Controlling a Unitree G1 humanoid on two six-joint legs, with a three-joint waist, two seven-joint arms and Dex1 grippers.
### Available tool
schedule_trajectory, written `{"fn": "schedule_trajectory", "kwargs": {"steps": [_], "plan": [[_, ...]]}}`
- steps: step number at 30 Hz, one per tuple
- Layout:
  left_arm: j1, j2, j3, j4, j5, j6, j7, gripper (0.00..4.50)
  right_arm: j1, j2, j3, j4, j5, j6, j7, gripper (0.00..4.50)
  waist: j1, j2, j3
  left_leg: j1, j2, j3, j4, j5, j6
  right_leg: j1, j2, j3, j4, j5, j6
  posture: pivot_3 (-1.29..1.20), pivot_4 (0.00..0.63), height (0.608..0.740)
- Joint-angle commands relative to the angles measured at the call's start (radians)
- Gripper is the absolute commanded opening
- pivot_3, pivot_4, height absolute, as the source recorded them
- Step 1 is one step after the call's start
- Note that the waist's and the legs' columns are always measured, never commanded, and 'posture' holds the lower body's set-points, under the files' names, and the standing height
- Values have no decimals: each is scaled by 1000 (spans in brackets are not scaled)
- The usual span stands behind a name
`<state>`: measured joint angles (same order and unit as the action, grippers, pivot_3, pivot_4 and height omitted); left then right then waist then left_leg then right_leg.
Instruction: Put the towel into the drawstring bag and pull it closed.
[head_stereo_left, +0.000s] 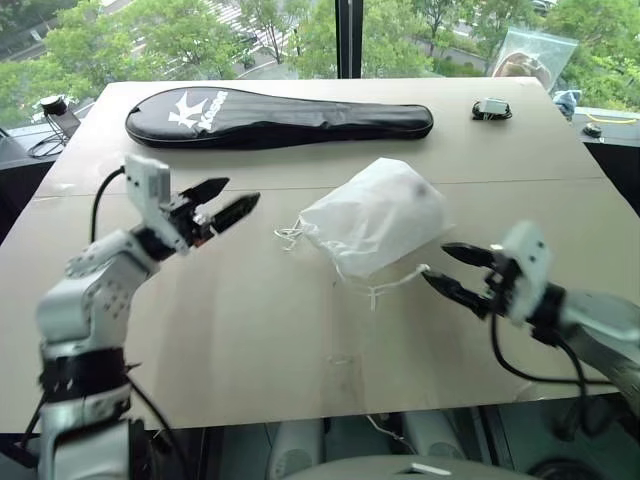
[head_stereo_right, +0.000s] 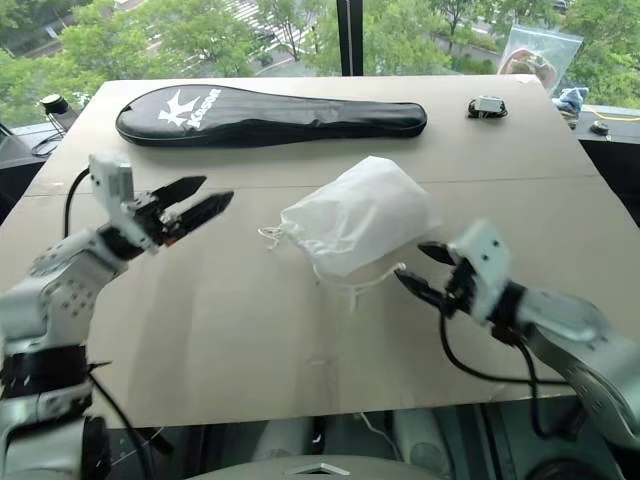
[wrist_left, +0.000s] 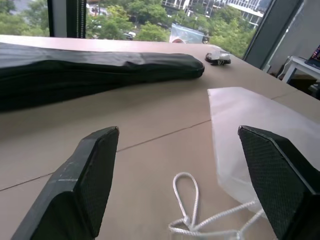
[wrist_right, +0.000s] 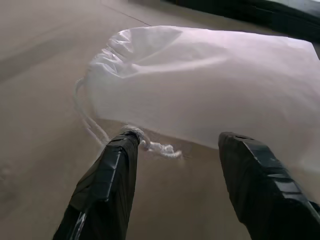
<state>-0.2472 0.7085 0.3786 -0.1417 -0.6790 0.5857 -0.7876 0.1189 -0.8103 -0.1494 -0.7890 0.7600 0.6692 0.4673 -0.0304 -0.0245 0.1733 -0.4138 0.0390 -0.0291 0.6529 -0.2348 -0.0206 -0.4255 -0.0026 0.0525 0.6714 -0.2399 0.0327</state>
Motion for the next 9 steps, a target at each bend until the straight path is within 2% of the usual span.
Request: {"fn": "schedule_trajectory", "kwargs": {"steps": [1, 5, 7, 9], "plan": [[187, 39, 94, -170, -15, 13, -20, 4500, 216, 2, -219, -99, -23, -77, 107, 4424, 0, 0, 0, 0, 0, 0, -1, 0, 0, 0, 0, 0, -1, 0, 0, 0, 150, 740], [359, 4, 127, -252, -19, 0, -3, 4500, 378, 32, -323, -87, -117, -157, 159, 4474, -1, -1, 0, 4, 1, 0, 0, 0, 0, 4, 1, 0, -3, -2, 4, 0, 150, 740], [407, -16, 107, -275, 3, -31, -4, 4500, 390, 47, -323, -56, -166, -193, 160, 4474, -1, -2, -1, 15, 1, 1, 0, 0, 0, 15, 1, 1, -4, -5, 0, 0, 150, 740], [421, -28, 105, -286, -6, -30, 8, 4500, 368, 68, -319, -36, -158, -201, 156, 4474, -1, -3, -1, 19, 2, 1, 0, 0, 0, 18, 0, 1, -5, -5, 0, 0, 150, 740]]}}
